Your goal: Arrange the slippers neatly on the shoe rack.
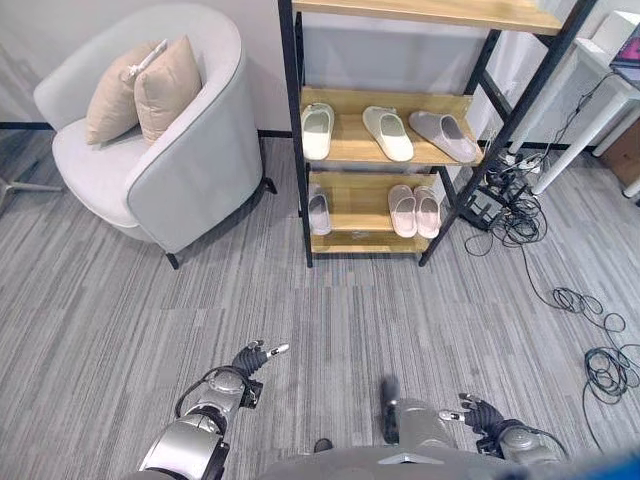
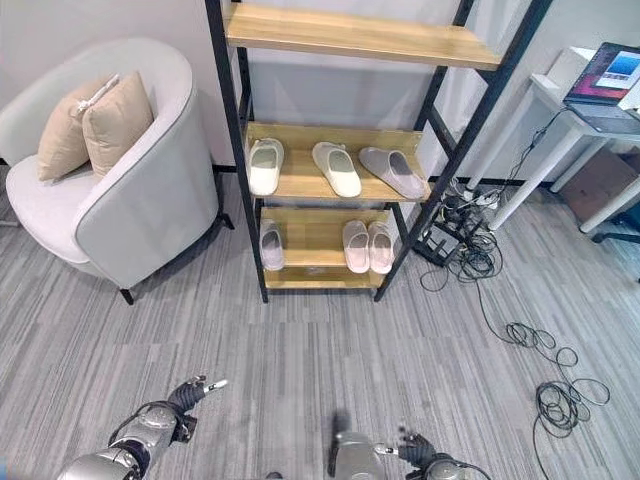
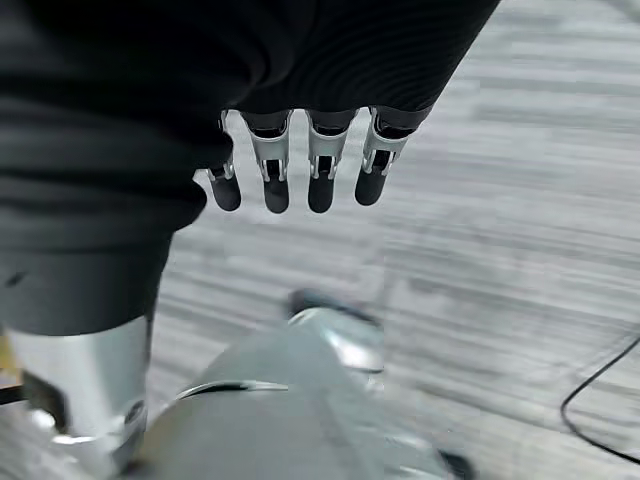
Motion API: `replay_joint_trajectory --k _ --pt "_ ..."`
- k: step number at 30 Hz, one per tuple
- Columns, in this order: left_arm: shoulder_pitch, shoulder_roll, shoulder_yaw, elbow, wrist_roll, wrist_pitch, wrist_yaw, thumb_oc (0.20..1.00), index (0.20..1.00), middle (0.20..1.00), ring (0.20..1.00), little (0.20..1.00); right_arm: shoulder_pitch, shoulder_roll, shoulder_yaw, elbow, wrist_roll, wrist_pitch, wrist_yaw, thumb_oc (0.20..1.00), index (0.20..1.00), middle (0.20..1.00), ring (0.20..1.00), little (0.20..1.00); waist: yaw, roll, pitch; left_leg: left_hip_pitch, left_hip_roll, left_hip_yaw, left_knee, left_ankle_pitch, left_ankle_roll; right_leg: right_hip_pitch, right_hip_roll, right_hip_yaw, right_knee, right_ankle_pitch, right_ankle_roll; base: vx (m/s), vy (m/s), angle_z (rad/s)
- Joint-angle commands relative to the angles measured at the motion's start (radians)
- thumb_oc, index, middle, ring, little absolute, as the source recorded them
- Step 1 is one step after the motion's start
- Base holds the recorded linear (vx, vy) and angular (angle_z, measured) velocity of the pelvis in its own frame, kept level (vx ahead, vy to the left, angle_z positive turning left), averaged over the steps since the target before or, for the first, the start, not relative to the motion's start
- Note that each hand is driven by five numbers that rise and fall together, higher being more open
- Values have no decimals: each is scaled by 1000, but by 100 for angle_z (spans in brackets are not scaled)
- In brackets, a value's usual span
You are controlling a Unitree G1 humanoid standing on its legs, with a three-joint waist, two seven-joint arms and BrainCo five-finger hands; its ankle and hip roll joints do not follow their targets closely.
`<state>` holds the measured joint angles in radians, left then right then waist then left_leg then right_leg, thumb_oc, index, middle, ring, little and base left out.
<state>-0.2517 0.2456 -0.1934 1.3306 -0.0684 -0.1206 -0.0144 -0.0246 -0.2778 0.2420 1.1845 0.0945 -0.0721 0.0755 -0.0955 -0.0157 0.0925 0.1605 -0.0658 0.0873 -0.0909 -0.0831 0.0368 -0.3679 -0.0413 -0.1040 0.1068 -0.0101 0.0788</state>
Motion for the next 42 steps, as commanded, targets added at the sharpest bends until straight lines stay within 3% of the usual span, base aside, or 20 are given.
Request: replay_joint_trajectory --k 1,4,8,10,13,16,17,21,32,36,42 --pt "78 9 11 54 -4 -2 6 1000 1000 1000 1000 1000 -10 -31 -18 68 -47 -9 -44 1000 1000 1000 1000 1000 26 -33 24 -91 57 -20 76 -1 -20 219 -118 12 -64 110 89 302 -221 108" --pt "130 -20 5 88 46 12 9 1000 1000 1000 1000 1000 8 -47 -14 82 -181 9 -142 1000 1000 1000 1000 1000 35 -28 3 -57 63 -15 92 -33 -32 250 -127 -31 -82 114 89 241 -259 51" --pt "187 -46 37 115 24 18 10 1000 1000 1000 1000 1000 44 -67 -9 127 -207 19 -157 1000 1000 1000 1000 1000 39 -1 -35 -51 120 -47 132 17 -81 319 -72 -18 -102 51 40 172 -340 -25" --pt "187 -48 41 99 -10 15 9 1000 1000 1000 1000 1000 44 -75 -2 71 -206 -6 -185 1000 1000 1000 1000 1000 44 -9 -13 -135 151 -60 297 87 -130 345 -54 -39 -95 11 1 -9 -290 -35" --pt "201 -59 31 97 -1 15 26 1000 1000 1000 1000 1000 53 -97 12 5 -221 -20 -189 1000 1000 1000 1000 1000 59 -20 6 -185 165 -60 408 103 -122 391 -39 -53 -96 -22 -26 49 -218 27" --pt "208 -68 27 108 -2 11 29 1000 1000 1000 1000 1000 54 -114 22 -65 -220 -38 -183 1000 1000 1000 1000 1000 76 -41 3 -212 140 -62 259 56 -108 422 -48 -57 -125 -27 -9 105 -26 9" --pt "209 -71 30 125 -1 15 33 1000 1000 1000 1000 1000 47 -107 34 -96 -217 -40 -177 1000 1000 1000 1000 1000 93 -44 2 -239 128 -82 184 75 -110 430 -46 -55 -138 -24 -2 106 50 2" --pt "225 -56 43 146 15 15 39 1000 1000 1000 1000 1000 70 -96 35 -148 -221 -52 -163 1000 1000 1000 1000 1000 91 -39 -26 -177 115 -119 93 84 -98 445 -39 -18 -144 -22 5 136 102 -57" --pt "184 -48 5 75 1 5 47 1000 1000 1000 1000 1000 102 -54 -12 -163 -123 -53 -156 1000 1000 1000 1000 1000 53 -30 -52 -102 83 -61 67 46 -53 449 -73 52 -126 -10 33 90 111 -21" --pt "194 -60 3 85 7 1 43 1000 1000 1000 1000 1000 120 -68 -62 -276 -84 -82 -177 1000 1000 1000 1000 1000 41 -17 -60 -84 74 -33 5 57 -44 425 -82 72 -143 14 56 17 99 -17" --pt "213 -79 5 113 48 -3 35 1000 1000 1000 1000 1000 176 -88 -120 -482 -115 -115 -217 1000 1000 1000 1000 1000 12 -15 -67 -109 71 -18 4 56 -52 416 -86 65 -173 28 66 -16 23 -6"
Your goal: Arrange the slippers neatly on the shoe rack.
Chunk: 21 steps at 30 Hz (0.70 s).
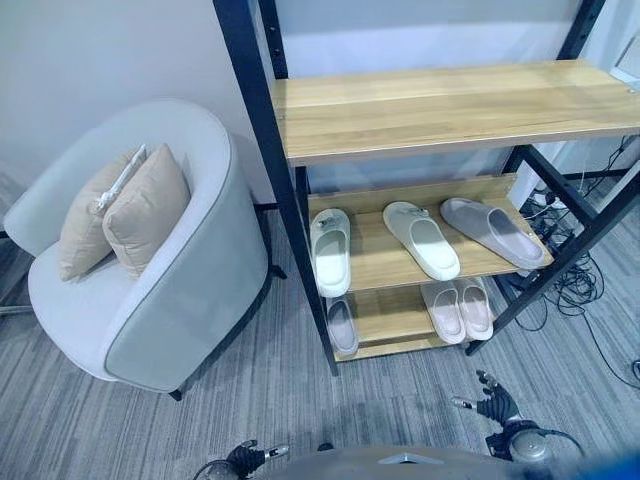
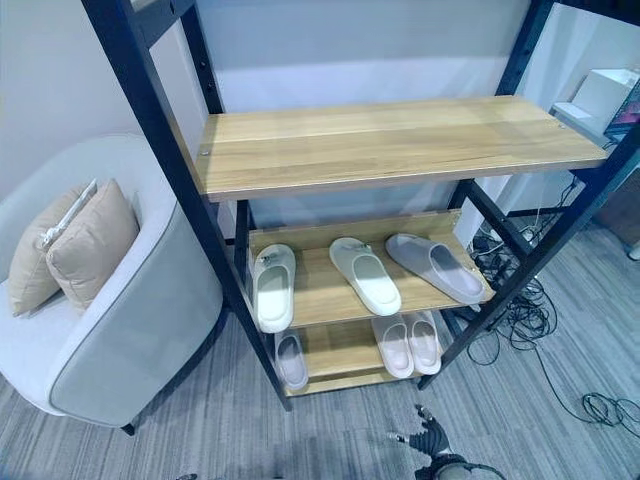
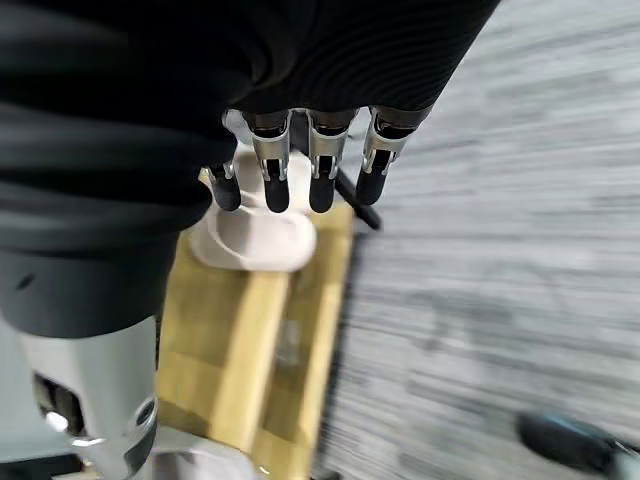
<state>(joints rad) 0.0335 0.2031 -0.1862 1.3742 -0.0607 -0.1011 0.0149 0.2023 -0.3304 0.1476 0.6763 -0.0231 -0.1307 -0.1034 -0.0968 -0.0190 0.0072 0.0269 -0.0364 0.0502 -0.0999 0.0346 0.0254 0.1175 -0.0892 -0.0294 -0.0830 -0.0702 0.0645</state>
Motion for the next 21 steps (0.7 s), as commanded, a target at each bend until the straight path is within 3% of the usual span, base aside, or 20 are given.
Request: replay_joint_trajectory --k 1,10,16,21 --pt "-71 -38 -5 69 45 -24 6 1000 1000 1000 1000 1000 -40 -37 -35 3 -3 -60 -44 1000 1000 1000 1000 1000 10 -11 17 23 41 21 13 -62 -42 -68 -39 -11 9 91 81 0 0 0" --pt "-85 -39 -16 27 91 -50 22 1000 1000 1000 1000 1000 23 -90 -132 -353 -122 -119 -103 1000 1000 1000 1000 1000 -11 7 17 24 42 29 13 -64 -45 -62 -43 -8 -4 95 87 9 -9 -6" --pt "-75 -36 -30 41 122 -49 10 1000 1000 1000 1000 1000 -140 -147 -164 -309 -118 -123 -153 1000 1000 1000 1000 1000 22 15 7 14 40 19 13 -62 -47 -72 -47 -25 -4 94 89 22 -10 1" --pt "-70 -25 -57 46 134 -45 3 1000 1000 1000 1000 1000 -277 -184 -147 -251 -27 -130 -142 1000 1000 1000 1000 1000 49 17 12 -8 41 1 13 -52 -53 -78 -46 -46 -4 88 87 41 -29 16"
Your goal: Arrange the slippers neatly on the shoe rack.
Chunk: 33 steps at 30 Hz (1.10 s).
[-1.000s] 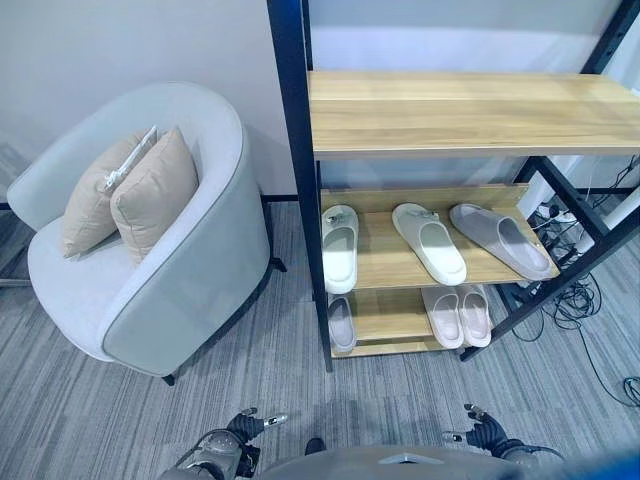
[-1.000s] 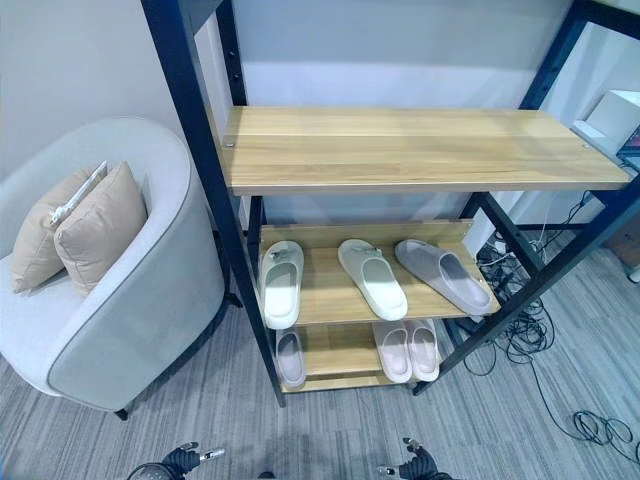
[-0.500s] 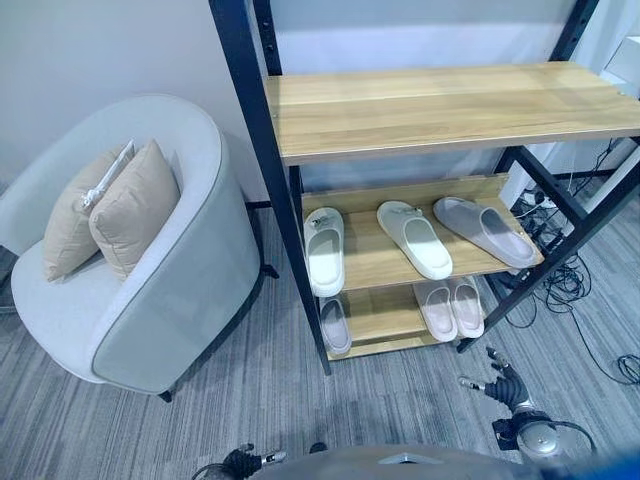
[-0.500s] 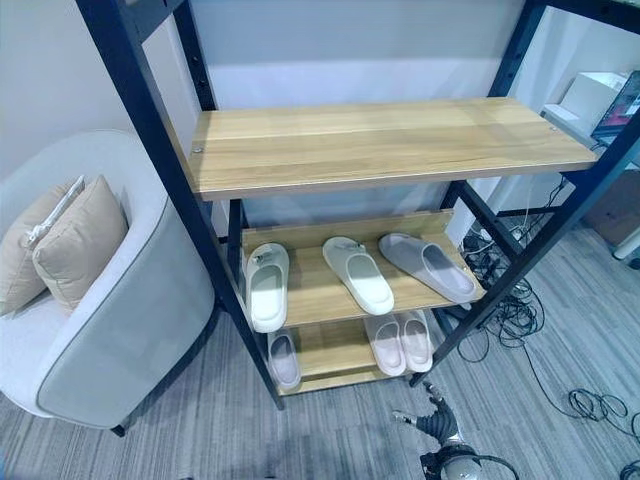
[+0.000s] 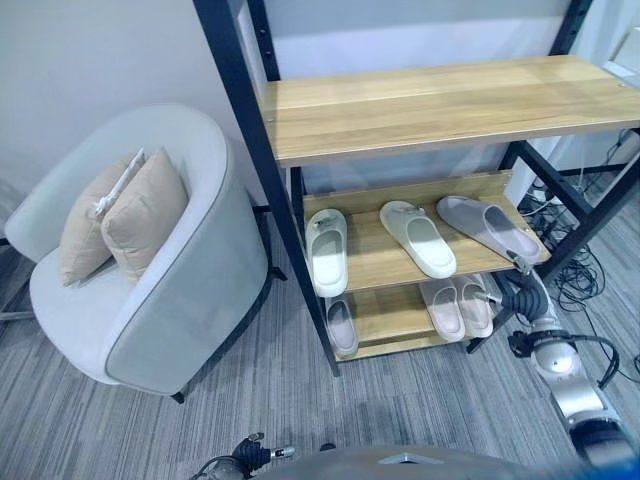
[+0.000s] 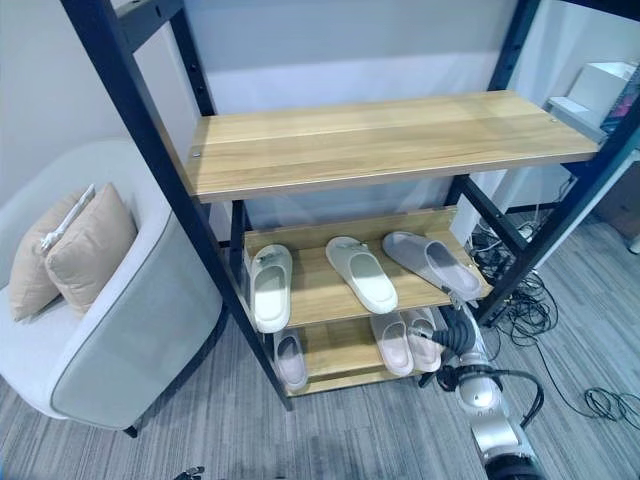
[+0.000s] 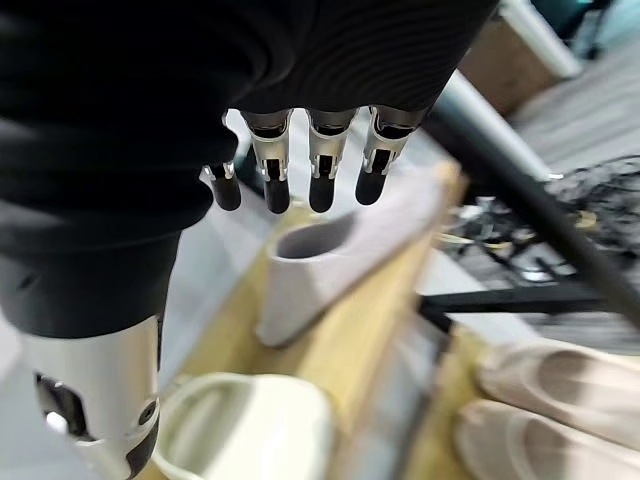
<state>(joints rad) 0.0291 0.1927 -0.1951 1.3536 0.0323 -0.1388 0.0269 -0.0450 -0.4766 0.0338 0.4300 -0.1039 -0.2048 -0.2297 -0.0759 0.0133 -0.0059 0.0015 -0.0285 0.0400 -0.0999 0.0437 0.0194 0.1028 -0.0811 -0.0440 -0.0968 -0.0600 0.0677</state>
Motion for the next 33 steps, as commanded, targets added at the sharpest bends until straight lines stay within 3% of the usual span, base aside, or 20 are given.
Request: replay_joint_trajectory --k 1,17,27,33 --pt "-66 -15 -60 65 50 -8 -9 1000 1000 1000 1000 1000 -54 -43 -26 13 64 -57 -16 1000 1000 1000 1000 1000 31 -14 27 13 34 9 13 -59 -47 -65 -54 -34 10 78 83 20 -18 9" --pt "-66 -8 -91 55 22 -9 -21 1000 1000 1000 1000 1000 -232 -90 64 200 170 -31 25 1000 1000 1000 1000 1000 88 11 67 -78 24 -49 13 -24 -62 -121 -52 -96 10 72 81 12 -2 13" --pt "-75 -1 -93 49 18 -9 -18 1000 1000 1000 1000 1000 -258 -83 101 201 179 -31 52 1000 1000 1000 1000 1000 105 4 74 -94 19 -73 13 -20 -65 -128 -56 -120 10 69 83 15 22 10" --pt "-77 0 -85 48 21 -6 -15 1000 1000 1000 1000 1000 -268 -70 138 158 111 -12 52 1000 1000 1000 1000 1000 115 -6 77 -97 19 -82 13 -21 -65 -125 -55 -131 10 66 82 3 17 3"
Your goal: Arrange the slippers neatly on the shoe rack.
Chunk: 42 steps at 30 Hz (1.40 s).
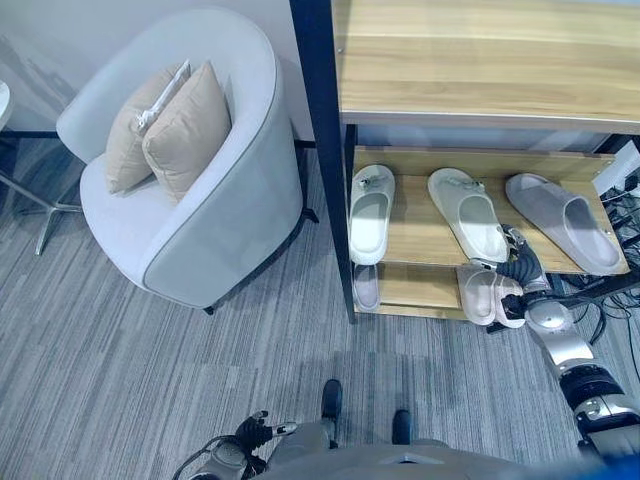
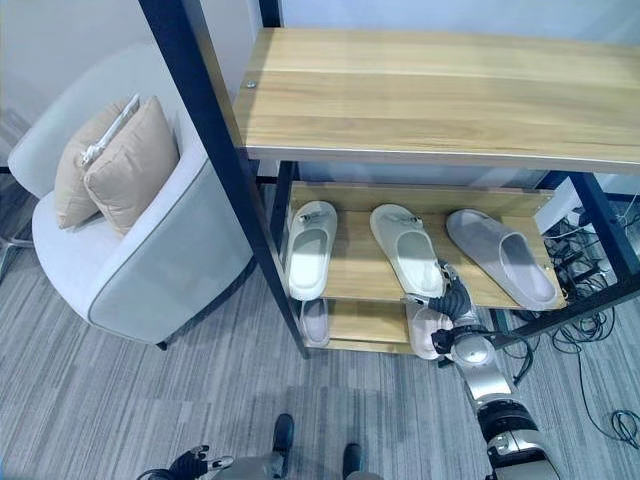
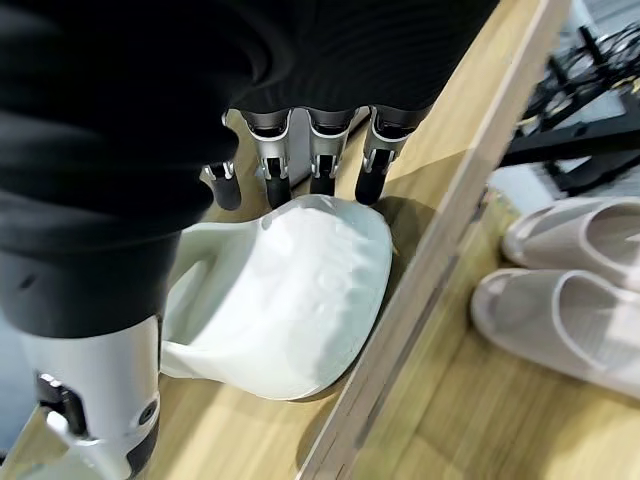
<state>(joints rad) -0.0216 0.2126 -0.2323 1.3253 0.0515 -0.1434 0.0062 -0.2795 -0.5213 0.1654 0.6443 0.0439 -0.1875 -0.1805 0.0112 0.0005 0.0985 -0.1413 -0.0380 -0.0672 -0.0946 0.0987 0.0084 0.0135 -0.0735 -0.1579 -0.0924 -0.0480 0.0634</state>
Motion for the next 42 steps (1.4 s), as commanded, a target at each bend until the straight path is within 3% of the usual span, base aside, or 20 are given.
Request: replay_joint_trajectory --k 1,13,42 --pt "-25 -19 -46 75 3 -1 6 1000 1000 1000 1000 1000 -27 -15 7 -66 -40 -29 2 1000 1000 1000 1000 1000 30 4 -28 49 29 23 7 -77 -54 -33 -63 -19 5 52 86 12 8 4" --pt "-25 -36 -39 69 -5 10 30 1000 1000 1000 1000 1000 71 126 -4 -149 14 -17 -12 1000 1000 1000 1000 1000 18 0 -37 82 27 25 7 -95 -48 -1 -67 -17 5 41 84 6 6 2" --pt "-6 -32 -58 77 3 12 41 1000 1000 1000 1000 1000 -33 170 107 -83 69 -20 28 1000 1000 1000 1000 1000 76 -9 -37 67 16 -9 7 -89 -53 4 -75 -62 5 33 85 1 3 1"
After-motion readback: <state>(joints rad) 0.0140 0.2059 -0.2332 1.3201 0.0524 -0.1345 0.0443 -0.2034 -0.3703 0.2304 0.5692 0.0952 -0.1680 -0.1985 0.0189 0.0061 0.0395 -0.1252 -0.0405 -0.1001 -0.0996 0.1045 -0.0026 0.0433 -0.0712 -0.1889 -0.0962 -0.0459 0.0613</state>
